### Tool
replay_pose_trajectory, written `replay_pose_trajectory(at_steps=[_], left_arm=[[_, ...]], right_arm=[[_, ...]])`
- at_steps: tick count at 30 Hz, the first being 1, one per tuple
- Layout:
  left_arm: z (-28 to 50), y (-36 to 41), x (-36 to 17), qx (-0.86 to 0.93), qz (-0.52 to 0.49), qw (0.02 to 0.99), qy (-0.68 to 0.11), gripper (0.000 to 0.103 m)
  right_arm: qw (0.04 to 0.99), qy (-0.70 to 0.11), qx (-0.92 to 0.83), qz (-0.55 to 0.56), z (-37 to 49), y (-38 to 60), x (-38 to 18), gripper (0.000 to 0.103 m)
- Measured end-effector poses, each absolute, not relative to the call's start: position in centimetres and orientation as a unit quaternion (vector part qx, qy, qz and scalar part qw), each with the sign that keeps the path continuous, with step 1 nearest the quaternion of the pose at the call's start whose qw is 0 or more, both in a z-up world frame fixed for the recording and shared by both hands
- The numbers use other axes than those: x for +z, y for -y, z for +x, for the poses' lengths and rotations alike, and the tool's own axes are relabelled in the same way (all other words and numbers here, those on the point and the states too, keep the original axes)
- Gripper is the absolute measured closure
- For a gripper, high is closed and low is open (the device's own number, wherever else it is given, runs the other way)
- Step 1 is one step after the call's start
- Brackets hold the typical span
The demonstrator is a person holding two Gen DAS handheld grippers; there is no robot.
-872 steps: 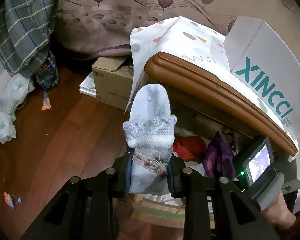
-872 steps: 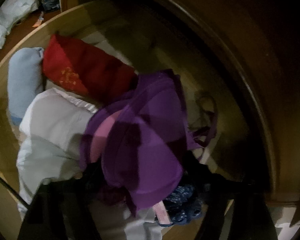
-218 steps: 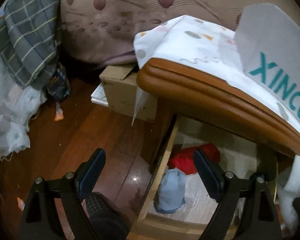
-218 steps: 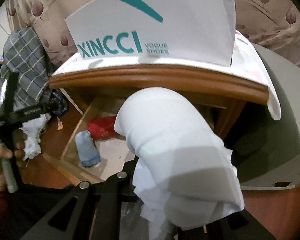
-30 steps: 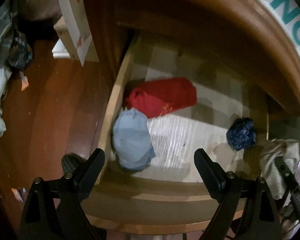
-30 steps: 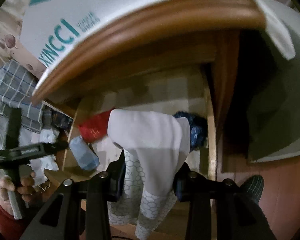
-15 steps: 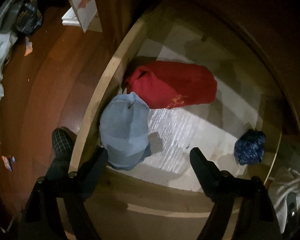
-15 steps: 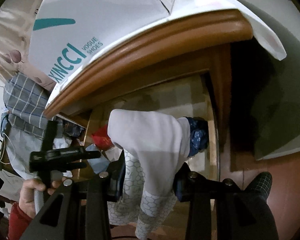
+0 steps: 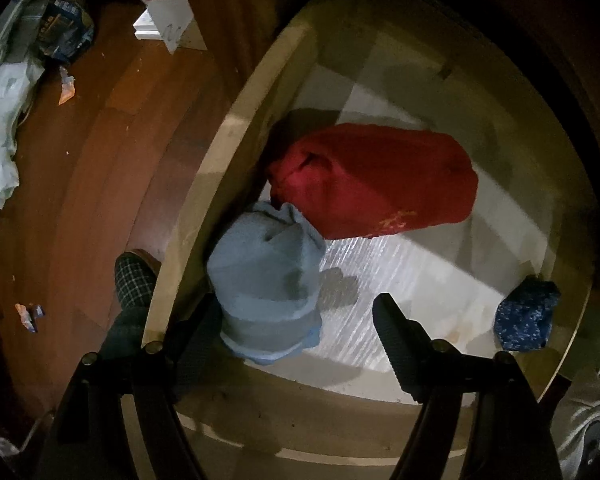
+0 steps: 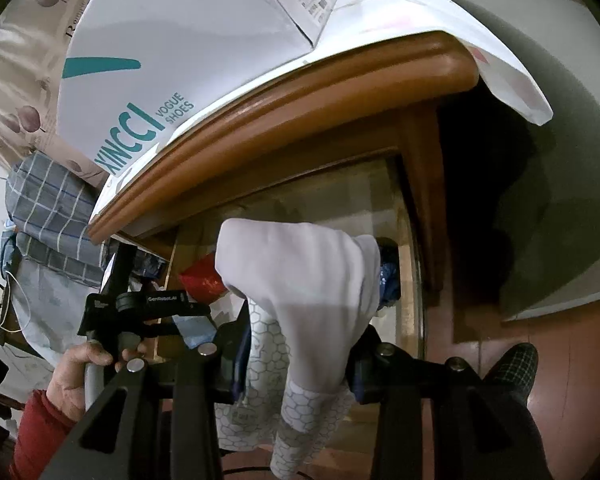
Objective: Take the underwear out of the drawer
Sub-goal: 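Lower the left gripper onto the light-blue sock while the right gripper holds the garment, then grasp the light-blue sock with the left gripper and lift it out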
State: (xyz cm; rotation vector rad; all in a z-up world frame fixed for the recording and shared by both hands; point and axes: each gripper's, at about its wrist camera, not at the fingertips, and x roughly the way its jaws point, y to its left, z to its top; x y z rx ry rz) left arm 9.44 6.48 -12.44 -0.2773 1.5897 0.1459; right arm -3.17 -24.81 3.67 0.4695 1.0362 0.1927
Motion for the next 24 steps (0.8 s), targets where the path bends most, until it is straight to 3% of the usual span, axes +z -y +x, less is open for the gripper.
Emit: replay_pose_trajectory(at_steps=[3,7,17,24], left_arm=[[9.7,-5.9,-12.8,0.074,-0.105,0.687,-0.715,0.033],[9.8,-6.0,-13.2,0.094,-0.081,0.687,-0.716,0.058],[9.5,-6.6,-13.1,0.078,-0.103,0.697,-0.705,0.070],[8.1,-6.1,-11.4,0.039,-0.106,0.716,-0.688,0.071]], right_arm=[[0.838,-0.493,0.091,0.218,-3.0,24.7,3.6,0.065],[0.835,-0.497,0.092,0.216,-2.8,24.5,3.6,0.065],[0.831,-0.503,0.094,0.219,-2.6,24.5,3.1,0.065],[0.835,-0.504,0.088,0.202,-2.6,24.0,3.0,0.065]])
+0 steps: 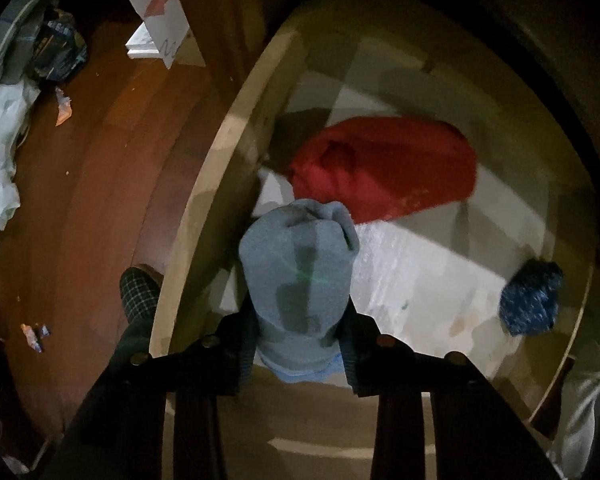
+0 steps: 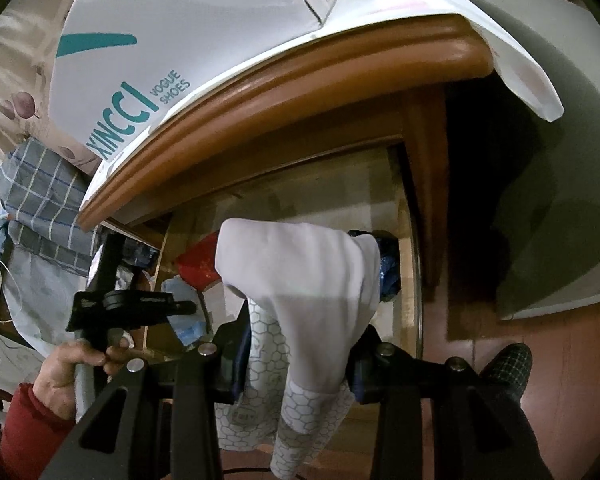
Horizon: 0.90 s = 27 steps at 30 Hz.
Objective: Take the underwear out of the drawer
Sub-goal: 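Grasp the light-blue sock with the left gripper and lift it out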
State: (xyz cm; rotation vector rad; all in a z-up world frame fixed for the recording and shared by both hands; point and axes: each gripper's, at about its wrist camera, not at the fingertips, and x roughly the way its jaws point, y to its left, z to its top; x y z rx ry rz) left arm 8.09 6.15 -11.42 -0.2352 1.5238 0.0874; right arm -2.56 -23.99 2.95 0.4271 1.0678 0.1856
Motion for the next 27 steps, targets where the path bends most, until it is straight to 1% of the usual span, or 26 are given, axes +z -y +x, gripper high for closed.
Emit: replay_pose_trajectory(at_steps=[11,24,27], left_arm=[[5.4,-4.9,-6.5,-0.008,-0.066,0.770,-0.635,0.071],[1.9,-3.6,1.2,-0.034,0.042,0.841,-0.539,0.071],[1.3,-3.4,2.7,-0.044,0.050,0.849,-0.524,0.071]], right_arm=[[0.834,-0.515,0.081,0.181,-2.3,23.1,2.1,0.065],[0.834,-0.522,0.069,0.165,-2.0,22.6,1.6,0.065],[0.832,-0.525,0.067,0.165,-2.0,22.6,1.3,0.065]])
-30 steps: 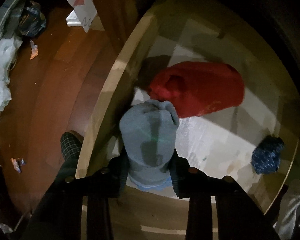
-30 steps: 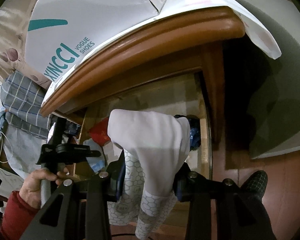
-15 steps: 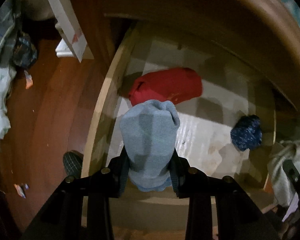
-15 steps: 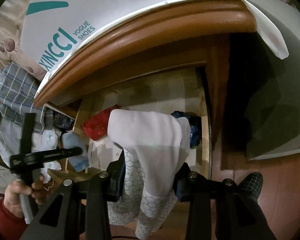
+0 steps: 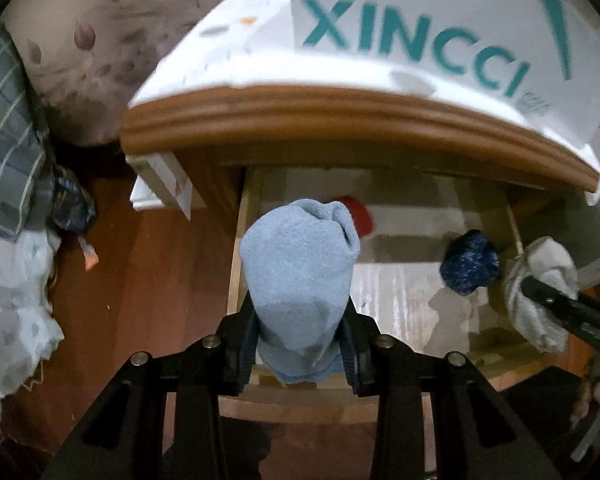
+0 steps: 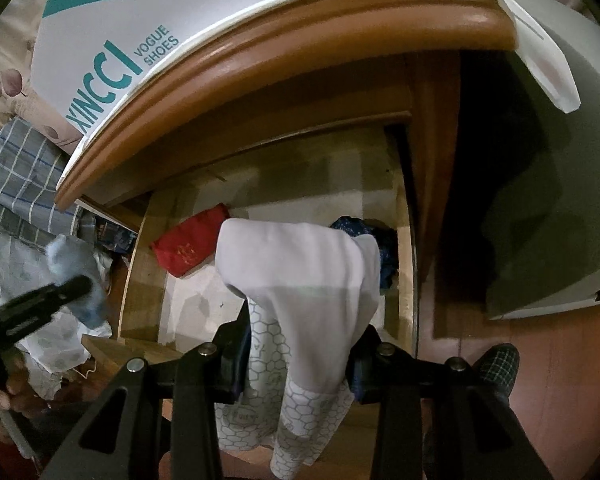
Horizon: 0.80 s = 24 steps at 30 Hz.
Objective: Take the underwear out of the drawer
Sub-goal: 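Grasp the light-blue sock with the left gripper and lift it out, then lower the light-blue sock into the shoe box and open the left gripper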
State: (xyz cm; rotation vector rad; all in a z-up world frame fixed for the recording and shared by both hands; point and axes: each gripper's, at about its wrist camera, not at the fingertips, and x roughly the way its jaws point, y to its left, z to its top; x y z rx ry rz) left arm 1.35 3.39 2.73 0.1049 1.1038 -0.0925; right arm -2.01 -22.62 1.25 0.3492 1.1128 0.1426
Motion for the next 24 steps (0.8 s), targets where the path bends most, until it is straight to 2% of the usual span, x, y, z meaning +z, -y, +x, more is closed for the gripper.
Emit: replay_pose_trajectory(at_steps=[11,24], left_arm=[[-0.2,-3.3,9.3,-0.058,0.072,0.880,-0.465,0.071],[2.6,-3.8,22.9,-0.102,0.051,0.922,-0.370,0.070]], right_arm=[[0.829,-0.530,0.062,0.165,-1.9,22.6,0.8,0.065],[0.828,-0.532,0.060,0.165,-1.8,22.8,0.8,0.065]])
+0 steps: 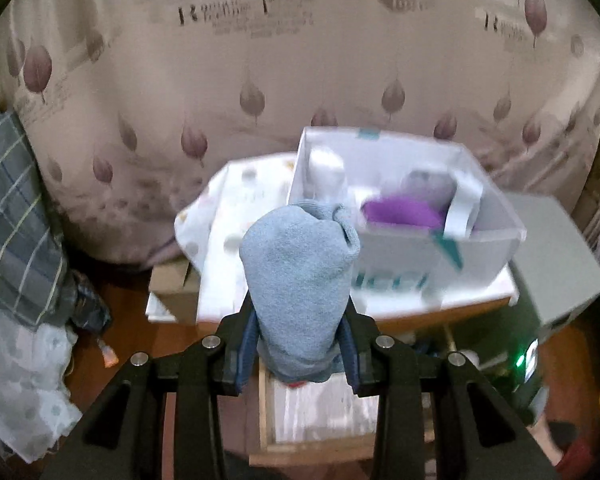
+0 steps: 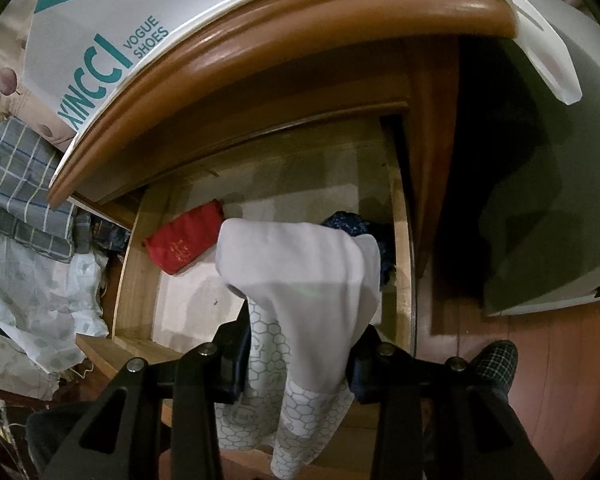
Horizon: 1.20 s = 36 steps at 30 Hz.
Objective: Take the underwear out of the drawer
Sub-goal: 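Lower the light-blue sock into the shoe box and open the left gripper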
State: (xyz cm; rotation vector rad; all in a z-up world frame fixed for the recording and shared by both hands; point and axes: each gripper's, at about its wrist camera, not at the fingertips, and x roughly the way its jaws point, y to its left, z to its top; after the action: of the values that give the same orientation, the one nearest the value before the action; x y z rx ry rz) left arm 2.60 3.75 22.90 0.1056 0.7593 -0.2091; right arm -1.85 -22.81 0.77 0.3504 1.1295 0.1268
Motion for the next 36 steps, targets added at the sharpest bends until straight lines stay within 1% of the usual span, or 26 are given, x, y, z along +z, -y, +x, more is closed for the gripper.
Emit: replay_pose_trajectory(at_steps=[5,10,16,22,30,36], left_arm=[[6.3,-2.3,25.7,-0.129,0.039,0.923,-0.362,0.070],[10.6,-0.1,26.1,-0.152,0.031,0.914,-0.375,0.070],[14.9,1.9,24.2,-0.153,0.033,0.905,-0.395,0.070],[17.6,2.5,20.9,-0.136,0.040,0.894,-0.424,0.070],[18.9,2.8,18.8,-0.120,0.053,0.888,-0.442,0.069],[18.6,3.1,18.1,-0.116,0.058,0.887,-0.443,0.063]], right_arm=[[0.827,-0.534,0.059,0.165,-1.8,22.8,0.7,0.065],[0.827,-0.535,0.059,0.165,-1.7,22.7,0.8,0.065],[0.824,-0.537,0.060,0.171,-1.5,22.7,0.7,0.065],[0.823,-0.539,0.059,0.169,-1.4,22.6,0.6,0.065],[0.821,-0.541,0.060,0.170,-1.2,22.7,0.4,0.065],[0.822,-0.541,0.061,0.168,-1.3,22.7,0.5,0.065]])
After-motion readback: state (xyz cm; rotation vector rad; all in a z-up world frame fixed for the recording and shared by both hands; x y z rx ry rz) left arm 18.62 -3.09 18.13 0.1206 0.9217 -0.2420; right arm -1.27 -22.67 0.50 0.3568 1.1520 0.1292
